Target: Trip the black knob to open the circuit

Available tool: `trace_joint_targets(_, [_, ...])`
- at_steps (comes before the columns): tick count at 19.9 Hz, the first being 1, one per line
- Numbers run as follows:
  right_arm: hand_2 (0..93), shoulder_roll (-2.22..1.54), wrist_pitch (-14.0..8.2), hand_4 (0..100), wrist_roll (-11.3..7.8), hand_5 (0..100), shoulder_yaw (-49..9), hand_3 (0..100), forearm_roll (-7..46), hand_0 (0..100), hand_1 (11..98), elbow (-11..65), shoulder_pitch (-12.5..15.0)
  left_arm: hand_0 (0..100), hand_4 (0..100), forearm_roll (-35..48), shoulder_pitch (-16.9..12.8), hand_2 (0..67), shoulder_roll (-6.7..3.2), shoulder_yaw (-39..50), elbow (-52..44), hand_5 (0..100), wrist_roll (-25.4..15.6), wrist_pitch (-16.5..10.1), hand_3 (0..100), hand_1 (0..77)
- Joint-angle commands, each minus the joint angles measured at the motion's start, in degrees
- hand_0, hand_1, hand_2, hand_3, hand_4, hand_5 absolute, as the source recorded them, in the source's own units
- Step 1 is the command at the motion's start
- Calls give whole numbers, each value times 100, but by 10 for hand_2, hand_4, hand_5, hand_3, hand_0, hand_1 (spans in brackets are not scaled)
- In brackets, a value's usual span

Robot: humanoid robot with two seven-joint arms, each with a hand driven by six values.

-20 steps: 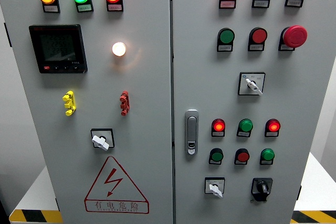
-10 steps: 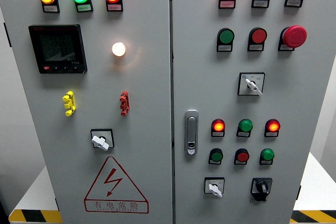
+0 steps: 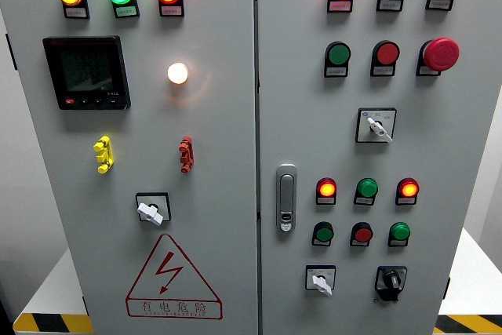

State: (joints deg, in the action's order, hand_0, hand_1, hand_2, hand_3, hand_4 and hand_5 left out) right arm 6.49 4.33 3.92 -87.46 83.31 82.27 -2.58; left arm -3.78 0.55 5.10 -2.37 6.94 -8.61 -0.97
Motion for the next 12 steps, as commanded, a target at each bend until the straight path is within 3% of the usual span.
trace_joint_targets(1, [0, 106, -63, 787, 29, 818, 0, 722, 1, 701, 504, 34, -163, 0, 67, 0, -2, 129, 0, 0, 0, 15, 0, 0, 214, 32])
trace_joint_targets(2, [0, 133, -89, 798, 38, 834, 0, 735, 1, 702, 507, 87, -216, 0, 67, 0, 6, 129, 9, 0, 0, 15, 0, 0, 214, 32])
trace_joint_targets(3, [0, 150, -116, 835, 56, 915, 0, 770, 1, 700, 517, 139, -234, 0, 67, 0, -2, 129, 0, 0, 0, 15, 0, 0, 214, 32])
trace_joint_targets(5, [0, 159, -125, 889, 82, 1000, 0, 823, -8, 707, 536, 183, -260, 0, 67, 0, -2, 129, 0, 0, 0, 15, 0, 0, 214, 31])
trace_joint_targets(12, [2, 150, -301, 980, 328, 1000, -17, 901, -113, 791, 557, 254, -409, 0, 67, 0, -2, 129, 0, 0, 0, 15, 0, 0, 214, 31])
